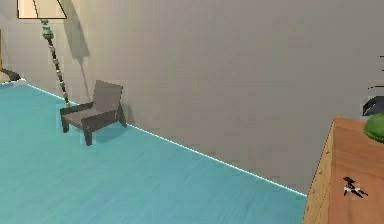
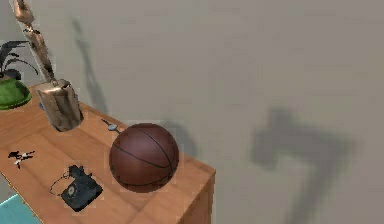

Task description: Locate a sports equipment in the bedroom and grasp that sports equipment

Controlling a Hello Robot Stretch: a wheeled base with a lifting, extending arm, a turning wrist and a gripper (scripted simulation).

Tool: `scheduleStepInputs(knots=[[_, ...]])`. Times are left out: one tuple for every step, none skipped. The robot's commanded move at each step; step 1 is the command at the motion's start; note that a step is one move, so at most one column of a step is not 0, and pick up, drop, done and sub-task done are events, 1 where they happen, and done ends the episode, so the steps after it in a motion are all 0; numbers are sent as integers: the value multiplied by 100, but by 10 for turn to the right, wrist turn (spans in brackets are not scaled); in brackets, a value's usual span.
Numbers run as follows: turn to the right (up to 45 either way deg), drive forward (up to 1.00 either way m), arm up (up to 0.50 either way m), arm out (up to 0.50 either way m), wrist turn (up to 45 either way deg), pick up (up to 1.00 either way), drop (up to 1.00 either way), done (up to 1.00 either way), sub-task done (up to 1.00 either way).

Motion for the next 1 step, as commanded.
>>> scheduleStepInputs(knots=[[-90, 0, 0, 0, 0, 0, 0, 0, 0]])
